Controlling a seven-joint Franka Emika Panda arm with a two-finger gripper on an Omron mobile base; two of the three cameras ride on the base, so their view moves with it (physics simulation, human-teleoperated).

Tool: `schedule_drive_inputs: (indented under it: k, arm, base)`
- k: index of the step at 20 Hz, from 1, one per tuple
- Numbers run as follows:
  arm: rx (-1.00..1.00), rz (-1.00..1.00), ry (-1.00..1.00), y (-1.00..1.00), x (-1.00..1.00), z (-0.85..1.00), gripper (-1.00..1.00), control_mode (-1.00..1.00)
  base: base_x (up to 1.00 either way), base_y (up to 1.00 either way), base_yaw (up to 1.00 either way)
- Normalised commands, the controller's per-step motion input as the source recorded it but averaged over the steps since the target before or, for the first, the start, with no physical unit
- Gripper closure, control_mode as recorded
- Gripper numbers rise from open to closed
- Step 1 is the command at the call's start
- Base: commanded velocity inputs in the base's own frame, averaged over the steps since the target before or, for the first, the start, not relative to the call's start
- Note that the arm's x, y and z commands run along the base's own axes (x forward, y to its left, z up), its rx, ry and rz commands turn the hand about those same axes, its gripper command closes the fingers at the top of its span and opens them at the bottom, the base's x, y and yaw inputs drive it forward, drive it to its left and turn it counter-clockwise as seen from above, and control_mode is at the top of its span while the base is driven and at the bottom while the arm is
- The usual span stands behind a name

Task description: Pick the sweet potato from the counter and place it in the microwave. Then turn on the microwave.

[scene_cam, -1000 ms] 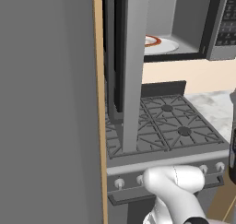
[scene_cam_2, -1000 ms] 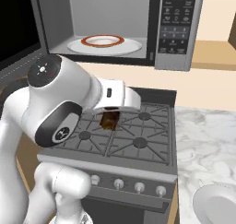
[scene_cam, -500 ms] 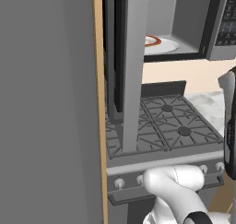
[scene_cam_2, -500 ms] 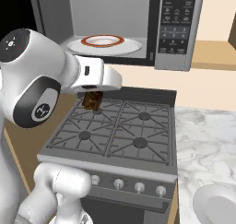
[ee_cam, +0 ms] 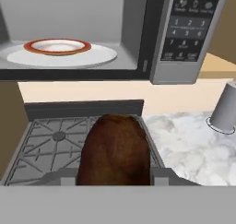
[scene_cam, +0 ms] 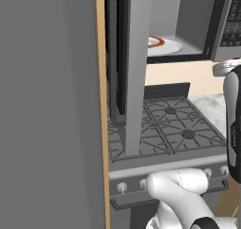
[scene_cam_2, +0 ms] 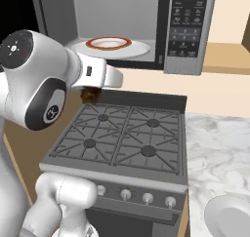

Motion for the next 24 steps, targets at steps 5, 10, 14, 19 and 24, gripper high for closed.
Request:
schedule_drive_inputs:
  k: [5, 10, 14, 19, 24]
  arm:
    - [0.03, 0.0, -0.07, 0.1, 0.36, 0.3, 1.0, -1.0]
    - [0.0, 0.06, -0.01, 0.15, 0.38, 0.27, 1.0, -1.0]
    - [0.0, 0.13, 0.0, 0.13, 0.31, 0.17, 1.0, -1.0]
    - [0.0, 0.12, 0.0, 0.15, 0.21, 0.0, 1.0, -1.0]
    - [0.0, 0.06, 0.0, 0.09, 0.3, 0.02, 1.0, -1.0]
  base:
    - [0.0, 0.0, 0.0]
    - [0.0, 0.0, 0.0]
    - [0.0, 0.0, 0.0]
    - [0.0, 0.0, 0.0]
    - [0.0, 0.0, 0.0]
